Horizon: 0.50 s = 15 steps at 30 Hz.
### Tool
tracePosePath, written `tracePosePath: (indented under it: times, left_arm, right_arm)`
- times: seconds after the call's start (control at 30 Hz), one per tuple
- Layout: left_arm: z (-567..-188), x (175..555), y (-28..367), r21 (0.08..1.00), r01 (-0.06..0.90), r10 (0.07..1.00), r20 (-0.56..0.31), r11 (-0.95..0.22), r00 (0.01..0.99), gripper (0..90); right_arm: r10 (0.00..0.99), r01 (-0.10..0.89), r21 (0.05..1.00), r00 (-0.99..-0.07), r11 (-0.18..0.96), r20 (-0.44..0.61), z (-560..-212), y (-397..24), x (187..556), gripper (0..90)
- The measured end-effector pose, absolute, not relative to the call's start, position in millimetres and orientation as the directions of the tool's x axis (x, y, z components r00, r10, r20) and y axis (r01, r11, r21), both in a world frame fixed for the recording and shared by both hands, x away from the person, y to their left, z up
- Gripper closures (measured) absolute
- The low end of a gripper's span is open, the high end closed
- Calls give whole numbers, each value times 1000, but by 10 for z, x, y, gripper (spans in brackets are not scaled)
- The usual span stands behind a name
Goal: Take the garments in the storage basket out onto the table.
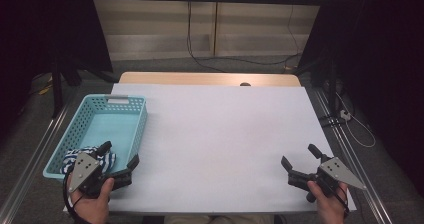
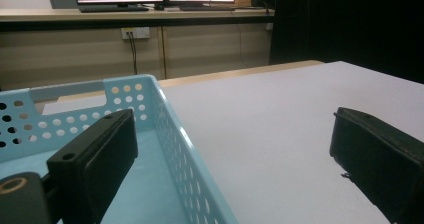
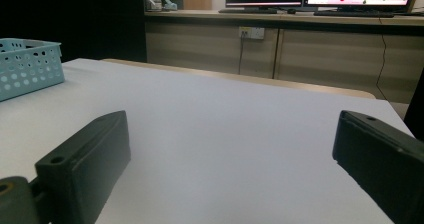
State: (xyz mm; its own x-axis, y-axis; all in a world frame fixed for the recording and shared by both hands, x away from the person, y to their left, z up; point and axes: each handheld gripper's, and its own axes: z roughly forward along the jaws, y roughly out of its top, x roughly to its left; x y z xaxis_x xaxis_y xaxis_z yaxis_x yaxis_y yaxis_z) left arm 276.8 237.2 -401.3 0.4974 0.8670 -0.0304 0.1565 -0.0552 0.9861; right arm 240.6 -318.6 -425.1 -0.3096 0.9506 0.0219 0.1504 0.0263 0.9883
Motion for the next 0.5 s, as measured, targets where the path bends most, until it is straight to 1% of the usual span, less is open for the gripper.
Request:
tracePosePath:
  times: [0.23,0.3,0.33,0.43,0.5]
  left_arm:
    - [-4003,2777,2377,985,160,867,-29,-59,498,51]
    - [-3989,2779,2391,983,164,866,-13,-80,500,51]
    - [-3984,2781,2383,985,163,865,-29,-62,501,51]
    - [-3950,2772,2398,984,171,870,-39,-52,492,51]
    - [-3931,2770,2413,983,173,868,-32,-62,496,50]
  right_arm:
    - [948,143,990,-316,22,25,-4250,-3186,2405,13]
    - [949,145,989,-314,25,22,-4250,-3184,2402,13]
    - [947,148,989,-319,22,26,-4251,-3185,2403,13]
    - [946,146,989,-324,23,26,-4255,-3187,2416,12]
    - [944,147,989,-328,24,26,-4258,-3181,2428,12]
